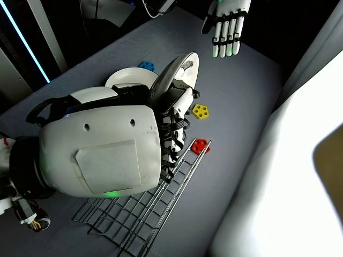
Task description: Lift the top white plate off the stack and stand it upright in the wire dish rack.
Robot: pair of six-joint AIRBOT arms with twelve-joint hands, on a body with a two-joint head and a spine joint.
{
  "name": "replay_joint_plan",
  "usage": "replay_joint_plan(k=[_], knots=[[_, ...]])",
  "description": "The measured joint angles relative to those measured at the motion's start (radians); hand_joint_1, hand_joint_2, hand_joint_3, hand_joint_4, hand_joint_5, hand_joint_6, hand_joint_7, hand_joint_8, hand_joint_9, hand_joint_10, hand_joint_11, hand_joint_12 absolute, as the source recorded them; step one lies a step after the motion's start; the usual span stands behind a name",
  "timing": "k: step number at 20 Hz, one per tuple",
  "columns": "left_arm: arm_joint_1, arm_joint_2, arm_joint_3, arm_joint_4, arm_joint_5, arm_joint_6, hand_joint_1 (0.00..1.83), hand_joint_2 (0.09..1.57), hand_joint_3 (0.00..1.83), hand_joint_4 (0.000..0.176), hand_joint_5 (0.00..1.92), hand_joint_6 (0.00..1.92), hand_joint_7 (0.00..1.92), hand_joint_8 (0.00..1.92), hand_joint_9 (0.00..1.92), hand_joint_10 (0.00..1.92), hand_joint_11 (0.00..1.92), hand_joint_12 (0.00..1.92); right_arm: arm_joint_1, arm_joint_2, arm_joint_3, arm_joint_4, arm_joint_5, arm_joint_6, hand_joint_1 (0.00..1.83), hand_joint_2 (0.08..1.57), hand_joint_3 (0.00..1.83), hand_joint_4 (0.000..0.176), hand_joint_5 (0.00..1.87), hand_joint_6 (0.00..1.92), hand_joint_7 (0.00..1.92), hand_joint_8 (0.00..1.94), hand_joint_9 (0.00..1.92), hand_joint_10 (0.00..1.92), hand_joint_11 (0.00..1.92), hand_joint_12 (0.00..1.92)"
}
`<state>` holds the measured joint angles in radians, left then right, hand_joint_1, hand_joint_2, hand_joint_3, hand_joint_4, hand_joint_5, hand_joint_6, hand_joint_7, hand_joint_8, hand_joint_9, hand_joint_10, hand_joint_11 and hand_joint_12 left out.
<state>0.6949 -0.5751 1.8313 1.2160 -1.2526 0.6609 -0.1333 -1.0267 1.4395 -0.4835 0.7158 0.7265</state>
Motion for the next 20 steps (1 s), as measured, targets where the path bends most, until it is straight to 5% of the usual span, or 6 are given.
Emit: replay_joint_plan(k=[20], knots=[[0.002,0.002,0.000,0.003,-0.010,0.000,0.00,1.02,0.00,0.000,0.14,0.01,0.17,0.01,0.16,0.01,0.14,0.02,-0.086,-0.020,0.075,0.057,-0.021,0.031,1.50,1.04,0.00,0.000,0.98,0.95,1.14,0.47,1.12,0.69,1.00,1.31]])
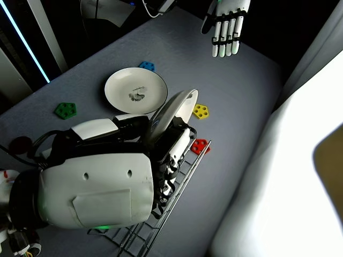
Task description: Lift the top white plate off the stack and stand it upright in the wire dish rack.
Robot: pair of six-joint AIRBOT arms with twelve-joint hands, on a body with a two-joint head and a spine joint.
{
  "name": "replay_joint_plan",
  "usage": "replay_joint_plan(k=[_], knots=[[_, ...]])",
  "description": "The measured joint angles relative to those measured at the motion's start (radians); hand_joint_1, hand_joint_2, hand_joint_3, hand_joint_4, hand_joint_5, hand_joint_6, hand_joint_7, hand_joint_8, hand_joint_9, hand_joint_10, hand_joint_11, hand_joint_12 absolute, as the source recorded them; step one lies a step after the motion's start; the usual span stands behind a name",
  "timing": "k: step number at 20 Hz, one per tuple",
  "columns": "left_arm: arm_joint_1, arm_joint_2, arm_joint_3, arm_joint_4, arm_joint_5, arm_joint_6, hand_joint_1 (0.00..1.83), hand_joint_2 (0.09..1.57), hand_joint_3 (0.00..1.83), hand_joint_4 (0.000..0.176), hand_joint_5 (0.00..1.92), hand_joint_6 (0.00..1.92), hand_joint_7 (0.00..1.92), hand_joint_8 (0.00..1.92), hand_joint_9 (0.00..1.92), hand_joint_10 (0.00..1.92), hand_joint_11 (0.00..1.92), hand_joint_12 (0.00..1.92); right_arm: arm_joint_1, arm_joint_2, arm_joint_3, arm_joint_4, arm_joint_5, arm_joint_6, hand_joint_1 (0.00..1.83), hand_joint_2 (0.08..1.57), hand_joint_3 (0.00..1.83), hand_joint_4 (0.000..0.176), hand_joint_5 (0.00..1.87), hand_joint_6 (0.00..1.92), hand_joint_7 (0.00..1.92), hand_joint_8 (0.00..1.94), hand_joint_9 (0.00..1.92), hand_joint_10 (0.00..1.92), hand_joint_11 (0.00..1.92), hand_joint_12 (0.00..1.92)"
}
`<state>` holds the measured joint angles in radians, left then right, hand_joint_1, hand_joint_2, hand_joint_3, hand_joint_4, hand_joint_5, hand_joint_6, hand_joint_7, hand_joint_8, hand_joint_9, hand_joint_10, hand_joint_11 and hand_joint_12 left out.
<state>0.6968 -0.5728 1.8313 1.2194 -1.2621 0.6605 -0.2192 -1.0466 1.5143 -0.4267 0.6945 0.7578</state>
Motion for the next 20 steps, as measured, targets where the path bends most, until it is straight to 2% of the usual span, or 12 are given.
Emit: replay_joint_plan(k=[9,13,14,15,16,17,20], knots=[[0.000,0.001,0.000,0.000,-0.006,0.000,0.00,1.03,0.00,0.000,0.10,0.00,0.14,0.00,0.12,0.00,0.08,0.00,-0.035,-0.019,0.045,0.019,0.002,0.019,1.50,1.04,0.00,0.000,0.97,0.94,1.22,0.32,1.12,0.70,1.03,1.31],[0.000,0.001,0.000,0.000,-0.008,0.000,0.00,1.02,0.00,0.000,0.11,0.00,0.14,0.01,0.12,0.01,0.10,0.01,-0.061,-0.030,0.073,0.024,0.006,0.034,1.50,1.04,0.00,0.000,0.97,0.94,1.22,0.32,1.12,0.70,1.03,1.30],[0.000,0.001,0.000,0.000,-0.009,0.000,0.00,1.02,0.00,0.000,0.12,0.01,0.15,0.01,0.12,0.01,0.10,0.01,-0.069,-0.032,0.080,0.026,0.007,0.036,1.41,1.04,0.00,0.000,1.00,0.95,1.21,0.40,1.13,0.81,1.09,0.80],[0.000,0.001,0.000,0.000,-0.009,0.000,0.00,1.02,0.00,0.000,0.12,0.01,0.15,0.01,0.12,0.01,0.10,0.01,-0.072,-0.035,0.087,0.024,0.011,0.040,1.41,1.04,0.00,0.000,1.00,0.95,1.21,0.40,1.13,0.81,1.09,0.80],[0.000,0.002,0.000,0.000,-0.010,0.000,0.00,1.01,0.00,0.000,0.11,0.00,0.15,0.01,0.12,0.01,0.10,0.01,-0.077,-0.039,0.095,0.024,0.012,0.042,1.39,1.06,0.00,0.000,0.98,1.00,1.14,0.56,1.10,0.89,1.21,0.36],[0.000,0.002,0.000,0.000,-0.012,0.000,0.00,1.02,0.00,0.000,0.11,0.00,0.14,0.00,0.12,0.00,0.10,0.01,-0.077,-0.041,0.101,0.025,0.014,0.045,1.39,1.06,0.00,0.000,0.96,1.04,1.13,0.60,1.08,0.91,1.26,0.25],[0.000,0.002,0.000,0.000,-0.021,0.000,0.00,1.02,0.00,0.000,0.11,0.00,0.14,0.00,0.13,0.00,0.10,0.01,-0.079,-0.047,0.106,0.025,0.022,0.050,1.39,1.06,0.00,0.000,0.97,1.03,1.15,0.55,1.11,0.87,1.29,0.18]])
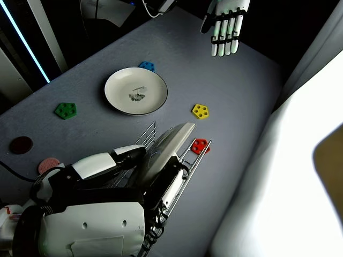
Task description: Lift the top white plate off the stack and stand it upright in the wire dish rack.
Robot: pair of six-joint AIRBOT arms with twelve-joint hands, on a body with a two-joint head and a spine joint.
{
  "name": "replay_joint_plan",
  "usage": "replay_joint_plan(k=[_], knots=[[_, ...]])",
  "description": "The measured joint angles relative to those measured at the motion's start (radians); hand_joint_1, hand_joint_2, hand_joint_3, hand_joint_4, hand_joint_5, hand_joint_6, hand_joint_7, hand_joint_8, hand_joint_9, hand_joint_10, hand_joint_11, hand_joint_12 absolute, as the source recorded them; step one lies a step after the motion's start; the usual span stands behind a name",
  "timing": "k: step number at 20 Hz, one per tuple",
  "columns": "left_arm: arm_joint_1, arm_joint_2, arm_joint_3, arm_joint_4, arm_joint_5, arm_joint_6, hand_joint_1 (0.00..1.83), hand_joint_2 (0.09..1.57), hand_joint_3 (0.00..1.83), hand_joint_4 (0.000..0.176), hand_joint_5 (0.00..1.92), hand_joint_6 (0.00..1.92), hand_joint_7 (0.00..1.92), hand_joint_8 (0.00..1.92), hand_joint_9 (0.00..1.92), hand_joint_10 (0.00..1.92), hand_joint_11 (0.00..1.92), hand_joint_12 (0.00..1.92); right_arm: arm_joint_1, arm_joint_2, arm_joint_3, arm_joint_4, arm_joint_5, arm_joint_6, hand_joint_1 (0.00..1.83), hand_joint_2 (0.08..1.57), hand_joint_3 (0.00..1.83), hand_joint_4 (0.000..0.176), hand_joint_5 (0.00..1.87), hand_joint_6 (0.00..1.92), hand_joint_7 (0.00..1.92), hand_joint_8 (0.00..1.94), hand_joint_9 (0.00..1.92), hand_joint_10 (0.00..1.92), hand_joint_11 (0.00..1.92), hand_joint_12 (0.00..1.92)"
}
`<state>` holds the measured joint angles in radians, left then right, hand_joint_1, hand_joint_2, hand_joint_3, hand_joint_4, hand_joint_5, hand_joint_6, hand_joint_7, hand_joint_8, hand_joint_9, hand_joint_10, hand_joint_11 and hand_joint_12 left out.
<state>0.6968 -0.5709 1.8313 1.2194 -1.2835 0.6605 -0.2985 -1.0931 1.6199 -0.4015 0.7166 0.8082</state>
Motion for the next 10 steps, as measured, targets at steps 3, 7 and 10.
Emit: replay_joint_plan(k=[3,7,10], knots=[[0.004,0.000,0.000,0.000,-0.008,0.000,0.00,1.03,0.00,0.000,0.11,0.00,0.13,0.00,0.12,0.00,0.10,0.01,-0.006,0.000,0.000,-0.001,0.014,0.000,1.39,1.05,0.00,0.000,0.97,1.03,1.16,0.51,1.13,0.85,1.32,0.13],[0.005,0.002,0.005,0.004,-0.031,-0.002,0.00,1.03,0.00,0.000,0.13,0.00,0.17,0.01,0.15,0.01,0.11,0.01,-0.007,0.000,0.001,0.000,0.018,0.001,1.49,1.04,0.00,0.000,0.98,0.94,1.17,0.38,1.14,0.68,1.04,1.27],[0.005,0.006,0.007,0.003,-0.035,-0.015,0.00,1.03,0.00,0.000,0.12,0.00,0.16,0.00,0.15,0.00,0.11,0.01,-0.007,-0.002,0.003,-0.002,0.018,0.003,1.41,1.05,0.00,0.000,0.99,0.99,1.16,0.46,1.14,0.79,1.07,0.77]])
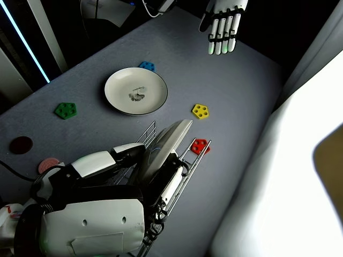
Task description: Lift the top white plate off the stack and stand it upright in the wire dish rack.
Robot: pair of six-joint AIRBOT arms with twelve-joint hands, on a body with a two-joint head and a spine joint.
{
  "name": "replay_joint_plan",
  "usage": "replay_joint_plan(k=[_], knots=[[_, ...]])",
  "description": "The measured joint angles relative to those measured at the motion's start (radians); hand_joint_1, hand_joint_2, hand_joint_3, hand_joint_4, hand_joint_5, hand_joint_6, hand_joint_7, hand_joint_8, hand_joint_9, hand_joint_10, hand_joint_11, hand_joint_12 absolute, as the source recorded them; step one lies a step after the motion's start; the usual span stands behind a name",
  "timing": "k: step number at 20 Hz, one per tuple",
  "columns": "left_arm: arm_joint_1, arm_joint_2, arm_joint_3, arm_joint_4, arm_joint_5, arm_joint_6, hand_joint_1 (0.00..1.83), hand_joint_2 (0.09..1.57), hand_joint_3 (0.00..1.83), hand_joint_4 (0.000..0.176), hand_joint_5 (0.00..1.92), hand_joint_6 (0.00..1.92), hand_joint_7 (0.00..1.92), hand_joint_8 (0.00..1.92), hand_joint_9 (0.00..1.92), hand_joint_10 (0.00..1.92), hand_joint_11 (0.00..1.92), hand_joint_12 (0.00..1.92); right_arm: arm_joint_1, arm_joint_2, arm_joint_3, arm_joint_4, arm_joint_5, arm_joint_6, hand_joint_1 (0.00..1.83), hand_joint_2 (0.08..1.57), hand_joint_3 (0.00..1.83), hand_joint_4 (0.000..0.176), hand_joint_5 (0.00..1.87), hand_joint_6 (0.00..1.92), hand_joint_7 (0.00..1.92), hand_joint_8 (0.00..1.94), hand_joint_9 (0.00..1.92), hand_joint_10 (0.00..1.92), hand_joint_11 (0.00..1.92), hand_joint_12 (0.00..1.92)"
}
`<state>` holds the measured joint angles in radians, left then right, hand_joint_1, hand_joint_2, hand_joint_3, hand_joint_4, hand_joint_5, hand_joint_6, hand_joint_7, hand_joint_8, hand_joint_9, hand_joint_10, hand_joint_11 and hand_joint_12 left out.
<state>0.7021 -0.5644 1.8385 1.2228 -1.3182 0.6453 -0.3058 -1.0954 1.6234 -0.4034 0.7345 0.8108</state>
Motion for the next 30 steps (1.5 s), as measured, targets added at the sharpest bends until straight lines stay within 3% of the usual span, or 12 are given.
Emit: replay_joint_plan(k=[2,7,8,9,12,13,15,16,17,22,25,30], knots=[[0.000,0.000,0.000,0.000,0.000,-0.006,0.00,1.03,0.00,0.000,0.12,0.00,0.15,0.00,0.13,0.00,0.10,0.01,0.000,0.000,0.001,-0.001,0.001,0.001,1.39,1.06,0.00,0.000,0.96,1.04,1.09,0.62,1.13,0.86,1.21,0.32],[0.000,0.000,-0.002,-0.002,-0.011,-0.026,0.00,1.04,0.00,0.000,0.10,0.00,0.13,0.00,0.10,0.00,0.09,0.00,-0.016,-0.002,0.002,0.000,0.013,0.002,1.39,1.06,0.00,0.000,1.01,0.97,1.09,0.63,1.12,0.88,1.29,0.12],[0.000,0.000,-0.002,-0.001,-0.010,-0.025,0.00,1.04,0.00,0.000,0.10,0.00,0.13,0.00,0.10,0.00,0.10,0.01,-0.023,-0.006,0.002,0.000,0.011,0.002,1.48,1.03,0.00,0.000,1.01,0.89,1.23,0.26,1.20,0.62,1.08,1.08],[0.000,0.000,-0.003,-0.002,-0.011,-0.026,0.00,1.03,0.00,0.000,0.09,0.00,0.11,0.00,0.08,0.00,0.08,0.00,-0.026,-0.008,0.002,-0.005,0.007,0.001,1.49,1.03,0.00,0.000,1.01,0.87,1.21,0.33,1.21,0.57,1.03,1.25],[0.007,0.000,-0.003,-0.008,-0.023,-0.041,0.00,1.03,0.00,0.000,0.09,0.00,0.11,0.00,0.08,0.00,0.08,0.00,-0.036,-0.014,0.006,-0.005,0.008,0.001,1.50,1.04,0.00,0.000,1.01,0.86,1.16,0.40,1.16,0.66,1.02,1.34],[0.007,0.000,-0.003,-0.007,-0.036,-0.047,0.00,1.03,0.00,0.000,0.10,0.01,0.12,0.01,0.10,0.01,0.09,0.01,-0.036,-0.016,0.008,-0.007,0.008,0.002,1.41,1.05,0.00,0.000,1.01,0.93,1.13,0.54,1.15,0.80,1.05,0.81],[0.007,0.000,-0.003,-0.007,-0.060,-0.068,0.00,1.04,0.00,0.000,0.09,0.00,0.11,0.00,0.09,0.01,0.08,0.00,-0.043,-0.018,0.010,-0.004,0.011,0.003,1.39,1.06,0.00,0.000,0.98,1.00,1.09,0.64,1.12,0.88,1.21,0.34],[0.007,0.000,-0.003,-0.008,-0.064,-0.072,0.00,1.04,0.00,0.000,0.10,0.01,0.12,0.01,0.10,0.01,0.09,0.01,-0.044,-0.019,0.010,-0.004,0.011,0.003,1.48,1.03,0.00,0.000,1.01,0.88,1.19,0.36,1.18,0.66,1.09,1.09],[0.008,0.000,-0.003,-0.010,-0.065,-0.072,0.00,1.04,0.00,0.000,0.10,0.01,0.13,0.01,0.11,0.01,0.10,0.01,-0.048,-0.020,0.013,-0.006,0.011,0.003,1.50,1.02,0.00,0.000,1.03,0.84,1.22,0.32,1.19,0.60,1.04,1.24],[0.011,0.000,-0.003,-0.107,-0.064,-0.097,0.00,1.03,0.00,0.000,0.10,0.00,0.12,0.00,0.10,0.00,0.08,0.00,-0.048,-0.024,0.016,-0.006,0.008,0.003,1.50,1.03,0.00,0.000,1.00,0.91,1.24,0.27,1.17,0.62,1.02,1.29],[0.012,-0.006,-0.008,-0.069,-0.074,-0.122,0.00,1.04,0.00,0.000,0.09,0.00,0.12,0.00,0.09,0.00,0.08,0.01,-0.048,-0.024,0.016,-0.006,0.008,0.003,1.50,1.03,0.00,0.000,1.01,0.87,1.26,0.17,1.18,0.63,1.03,1.33],[0.013,-0.006,-0.008,-0.092,-0.079,-0.129,0.00,1.04,0.00,0.000,0.10,0.00,0.13,0.00,0.11,0.00,0.10,0.01,-0.048,-0.024,0.016,-0.005,0.008,0.002,1.49,1.05,0.00,0.000,0.96,0.97,1.12,0.45,1.13,0.71,1.03,1.32]])
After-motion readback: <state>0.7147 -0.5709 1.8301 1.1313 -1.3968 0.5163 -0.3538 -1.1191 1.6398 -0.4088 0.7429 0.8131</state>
